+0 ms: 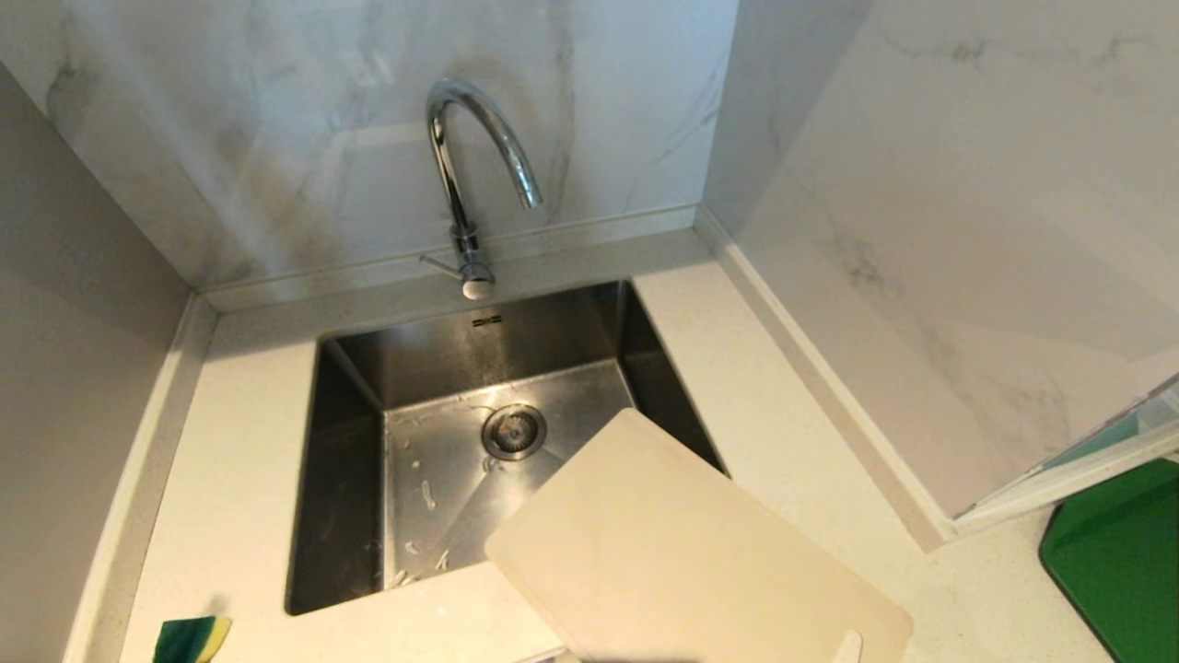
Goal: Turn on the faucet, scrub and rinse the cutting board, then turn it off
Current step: Turn on the tap
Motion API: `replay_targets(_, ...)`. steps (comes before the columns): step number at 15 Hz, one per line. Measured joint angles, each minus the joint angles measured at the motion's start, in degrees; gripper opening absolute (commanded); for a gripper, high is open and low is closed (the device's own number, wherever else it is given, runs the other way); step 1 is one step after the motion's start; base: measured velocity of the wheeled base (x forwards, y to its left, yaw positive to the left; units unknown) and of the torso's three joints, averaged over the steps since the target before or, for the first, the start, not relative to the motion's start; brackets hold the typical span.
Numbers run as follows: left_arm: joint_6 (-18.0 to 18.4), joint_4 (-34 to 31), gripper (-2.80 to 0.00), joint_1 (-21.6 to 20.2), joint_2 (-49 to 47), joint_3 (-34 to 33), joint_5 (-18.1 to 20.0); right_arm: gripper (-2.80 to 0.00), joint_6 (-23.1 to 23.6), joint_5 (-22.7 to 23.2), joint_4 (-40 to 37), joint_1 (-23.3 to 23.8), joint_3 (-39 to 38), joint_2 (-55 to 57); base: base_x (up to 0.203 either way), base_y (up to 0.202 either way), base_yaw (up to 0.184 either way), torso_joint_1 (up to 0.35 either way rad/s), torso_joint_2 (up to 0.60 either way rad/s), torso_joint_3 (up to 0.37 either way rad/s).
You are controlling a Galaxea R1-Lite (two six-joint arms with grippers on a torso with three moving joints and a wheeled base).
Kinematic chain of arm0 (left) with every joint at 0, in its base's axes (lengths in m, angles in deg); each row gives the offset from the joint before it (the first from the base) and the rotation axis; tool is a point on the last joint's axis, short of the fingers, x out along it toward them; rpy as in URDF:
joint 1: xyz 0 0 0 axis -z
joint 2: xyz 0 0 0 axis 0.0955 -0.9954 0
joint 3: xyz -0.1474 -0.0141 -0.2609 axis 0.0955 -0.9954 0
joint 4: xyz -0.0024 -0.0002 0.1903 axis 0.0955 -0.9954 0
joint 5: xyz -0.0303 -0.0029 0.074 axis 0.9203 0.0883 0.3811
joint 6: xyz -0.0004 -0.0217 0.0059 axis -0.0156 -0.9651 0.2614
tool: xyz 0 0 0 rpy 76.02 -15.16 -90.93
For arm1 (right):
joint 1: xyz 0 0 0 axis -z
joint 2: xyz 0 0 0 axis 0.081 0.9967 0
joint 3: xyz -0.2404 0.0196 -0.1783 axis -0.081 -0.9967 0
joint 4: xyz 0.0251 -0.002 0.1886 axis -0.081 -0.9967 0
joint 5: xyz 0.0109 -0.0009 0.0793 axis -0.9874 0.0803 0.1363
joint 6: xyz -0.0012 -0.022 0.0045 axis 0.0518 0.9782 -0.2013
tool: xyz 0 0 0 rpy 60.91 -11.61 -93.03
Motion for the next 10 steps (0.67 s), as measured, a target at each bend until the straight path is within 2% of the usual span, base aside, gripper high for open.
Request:
replay_targets(4, 1.19, -8.77, -2.8, 1.87, -17.51, 23.91, 1.27, -2.8, 0.0, -0.04, 0.02, 0.0, 0.0, 0.0, 0.0, 0.0, 0.0, 0.0, 0.0, 0.0)
replay_targets(6, 1.54, -14.66, -2.8, 5.87, -25.24, 33.52, -0.12, -2.8, -0.02, -0.02, -0.01, 0.0, 0.0, 0.0, 0.0, 0.0, 0.0, 0.0, 0.0, 0.0)
replay_targets(7, 1.91, -16.86, -2.8, 9.34, -29.02, 36.94, -2.48, -2.8, 0.01, -0.05, 0.02, 0.0, 0.0, 0.0, 0.0, 0.0, 0.0, 0.0, 0.0, 0.0)
replay_targets(10, 2.93, -18.82, -2.8, 19.68, -39.09, 43.81, -13.51, -2.8, 0.0, -0.05, -0.01, 0.0, 0.0, 0.0, 0.0, 0.0, 0.0, 0.0, 0.0, 0.0)
